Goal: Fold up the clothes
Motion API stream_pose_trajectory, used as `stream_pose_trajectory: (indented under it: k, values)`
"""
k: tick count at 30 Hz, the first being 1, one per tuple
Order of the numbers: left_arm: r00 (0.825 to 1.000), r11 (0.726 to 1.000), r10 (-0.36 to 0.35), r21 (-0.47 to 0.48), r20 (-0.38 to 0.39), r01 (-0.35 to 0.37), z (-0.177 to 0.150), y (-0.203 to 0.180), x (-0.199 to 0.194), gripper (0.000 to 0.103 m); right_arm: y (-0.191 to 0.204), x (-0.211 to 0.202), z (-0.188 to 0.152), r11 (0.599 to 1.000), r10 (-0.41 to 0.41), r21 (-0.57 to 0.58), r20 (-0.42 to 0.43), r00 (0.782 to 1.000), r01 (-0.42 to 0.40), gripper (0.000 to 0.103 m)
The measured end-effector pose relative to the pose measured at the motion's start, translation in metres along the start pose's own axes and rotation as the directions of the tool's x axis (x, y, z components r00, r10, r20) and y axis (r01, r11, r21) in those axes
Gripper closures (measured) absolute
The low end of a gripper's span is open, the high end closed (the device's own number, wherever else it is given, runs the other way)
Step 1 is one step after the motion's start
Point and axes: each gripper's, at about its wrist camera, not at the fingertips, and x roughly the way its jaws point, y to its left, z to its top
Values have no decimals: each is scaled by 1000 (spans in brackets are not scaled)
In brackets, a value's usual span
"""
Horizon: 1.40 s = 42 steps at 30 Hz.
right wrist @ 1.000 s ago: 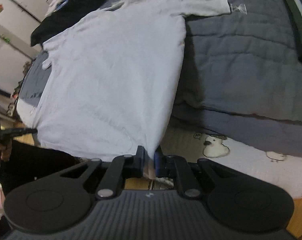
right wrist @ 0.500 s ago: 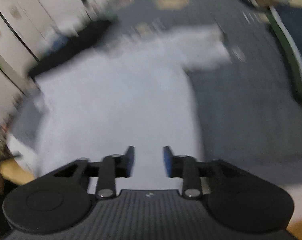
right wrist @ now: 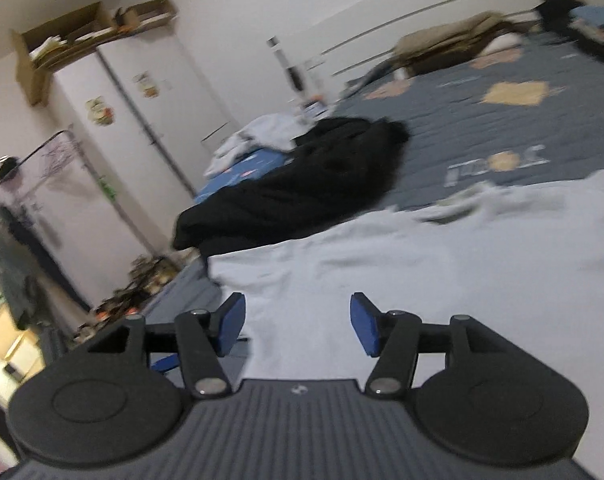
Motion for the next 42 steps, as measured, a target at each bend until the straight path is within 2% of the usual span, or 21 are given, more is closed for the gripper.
stream_pose_trajectory:
  k: [9, 14, 19, 22, 28, 30, 31, 32, 33, 35, 37, 39, 40, 42]
  values:
    - [998, 992, 59, -112, 27, -55, 5, 32, 33, 48, 26, 53, -2, 997, 73, 13, -24, 997, -73, 46]
    - [996, 994, 79, -86, 52, -74, 5, 36, 46, 48, 31, 72, -11, 994, 107, 26, -39, 993, -107, 46]
    - [994, 988, 94, -130, 51, -87, 8, 47, 55, 48, 36, 80, -14, 994, 105, -10, -55, 993, -106, 45]
    - [994, 983, 104, -156, 43, -96, 8, 52, 59, 48, 34, 79, -14, 994, 113, 7, -52, 992, -113, 45]
    - [990, 987, 136, -97, 46, -132, 3, 49, 76, 48, 31, 81, -10, 992, 127, 19, -42, 991, -126, 45]
    - [989, 987, 135, -96, 52, -130, 4, 46, 80, 51, 30, 81, -10, 992, 124, 20, -44, 991, -123, 45]
    - [989, 987, 138, -90, 56, -133, 6, 45, 83, 56, 29, 82, -11, 992, 121, 22, -45, 992, -121, 44]
    - [988, 987, 141, -85, 59, -136, 7, 44, 85, 84, 28, 82, -11, 993, 119, 26, -47, 992, -118, 44]
    - [987, 987, 150, -67, 66, -145, 9, 41, 87, 96, 27, 82, -11, 993, 117, 30, -49, 992, -115, 44]
    - [981, 985, 172, 13, 94, -174, 12, 32, 90, 96, 25, 82, -11, 994, 110, 33, -52, 993, -109, 44]
    - [973, 966, 180, 161, 147, -203, 12, 12, 89, 96, 23, 81, -10, 994, 105, 33, -53, 993, -103, 44]
    - [978, 922, 155, 337, 139, -193, -6, -7, 91, 97, 20, 78, -8, 995, 100, 34, -50, 994, -98, 44]
    - [983, 887, 139, 425, 123, -179, -17, -16, 93, 97, 18, 77, -6, 995, 98, 37, -49, 994, -96, 44]
    - [990, 795, 113, 589, 88, -143, -40, -34, 97, 97, 12, 73, -3, 995, 88, 47, -36, 995, -86, 44]
